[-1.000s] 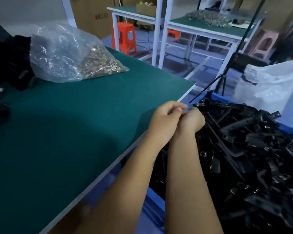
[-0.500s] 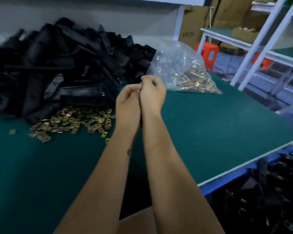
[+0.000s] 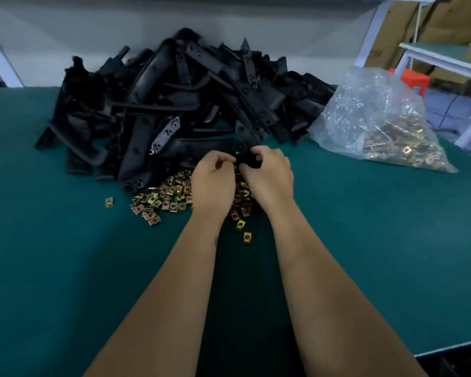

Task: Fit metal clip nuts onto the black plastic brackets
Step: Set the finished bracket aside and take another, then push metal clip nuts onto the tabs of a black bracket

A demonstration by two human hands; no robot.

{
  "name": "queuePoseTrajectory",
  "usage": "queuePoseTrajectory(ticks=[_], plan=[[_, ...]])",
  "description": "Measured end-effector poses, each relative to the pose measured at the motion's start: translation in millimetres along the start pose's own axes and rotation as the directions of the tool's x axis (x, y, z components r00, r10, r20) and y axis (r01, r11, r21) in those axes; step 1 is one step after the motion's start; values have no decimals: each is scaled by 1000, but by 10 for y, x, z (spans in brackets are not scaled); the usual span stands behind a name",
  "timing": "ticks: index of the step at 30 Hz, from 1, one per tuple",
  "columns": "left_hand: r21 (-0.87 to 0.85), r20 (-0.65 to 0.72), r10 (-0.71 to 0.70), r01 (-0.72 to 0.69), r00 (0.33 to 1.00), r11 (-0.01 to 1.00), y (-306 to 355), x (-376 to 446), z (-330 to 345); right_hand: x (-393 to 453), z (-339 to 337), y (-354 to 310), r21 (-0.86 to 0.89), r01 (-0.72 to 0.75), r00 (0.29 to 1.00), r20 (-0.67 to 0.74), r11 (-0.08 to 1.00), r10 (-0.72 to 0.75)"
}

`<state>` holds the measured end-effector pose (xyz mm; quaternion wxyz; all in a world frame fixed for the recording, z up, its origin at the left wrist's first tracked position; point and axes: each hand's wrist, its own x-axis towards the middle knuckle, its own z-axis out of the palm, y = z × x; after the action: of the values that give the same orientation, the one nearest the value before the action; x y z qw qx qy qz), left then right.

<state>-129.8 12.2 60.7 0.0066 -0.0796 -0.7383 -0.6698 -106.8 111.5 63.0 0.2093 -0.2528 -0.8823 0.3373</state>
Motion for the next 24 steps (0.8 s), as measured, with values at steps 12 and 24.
queuePoseTrajectory(ticks=[12, 24], plan=[[-123, 22, -33, 36, 999, 992, 2, -15, -25, -53, -65, 17, -29, 54, 998, -33, 998, -55], [-159, 29, -52, 56, 998, 986, 11, -35, -48, -40, -45, -10, -68, 60, 986, -149, 996, -70]])
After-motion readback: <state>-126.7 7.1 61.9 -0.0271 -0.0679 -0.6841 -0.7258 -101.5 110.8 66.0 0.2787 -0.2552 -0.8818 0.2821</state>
